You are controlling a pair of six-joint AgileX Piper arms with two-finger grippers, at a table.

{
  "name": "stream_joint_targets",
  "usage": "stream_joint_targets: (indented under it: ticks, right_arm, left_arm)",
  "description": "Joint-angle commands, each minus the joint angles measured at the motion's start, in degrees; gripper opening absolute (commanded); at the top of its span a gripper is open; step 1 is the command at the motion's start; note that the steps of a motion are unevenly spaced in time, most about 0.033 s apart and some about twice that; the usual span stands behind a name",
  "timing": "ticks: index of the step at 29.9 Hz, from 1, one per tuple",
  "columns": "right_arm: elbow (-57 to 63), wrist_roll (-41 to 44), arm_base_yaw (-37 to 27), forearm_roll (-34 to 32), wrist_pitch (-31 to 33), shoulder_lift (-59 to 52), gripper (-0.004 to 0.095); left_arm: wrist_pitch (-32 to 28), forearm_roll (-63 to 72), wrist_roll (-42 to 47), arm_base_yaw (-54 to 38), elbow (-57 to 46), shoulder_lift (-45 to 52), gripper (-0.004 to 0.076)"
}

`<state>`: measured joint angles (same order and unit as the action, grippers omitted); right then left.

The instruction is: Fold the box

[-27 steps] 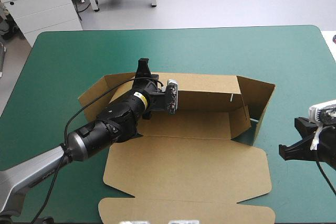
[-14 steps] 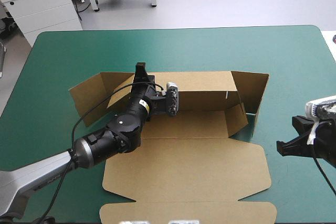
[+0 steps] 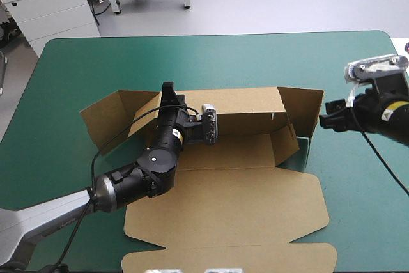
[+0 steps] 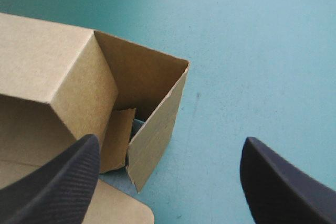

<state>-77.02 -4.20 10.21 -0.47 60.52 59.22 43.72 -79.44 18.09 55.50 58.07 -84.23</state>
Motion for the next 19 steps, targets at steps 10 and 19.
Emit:
stream_joint_targets:
  ticks: [10, 19]
  right_arm:
    - [-23.34, 0.3, -0.23, 0.77, 1.45, 22.51, 0.0705]
    - [-36.12, 0.3, -0.23, 3.13, 2.78, 36.28, 0.0704]
  left_arm:
    - [4.36, -1.79, 4.5, 0.04, 0.73, 1.54, -0.001]
    - [4.13, -1.79, 4.5, 0.04, 0.73, 1.54, -0.001]
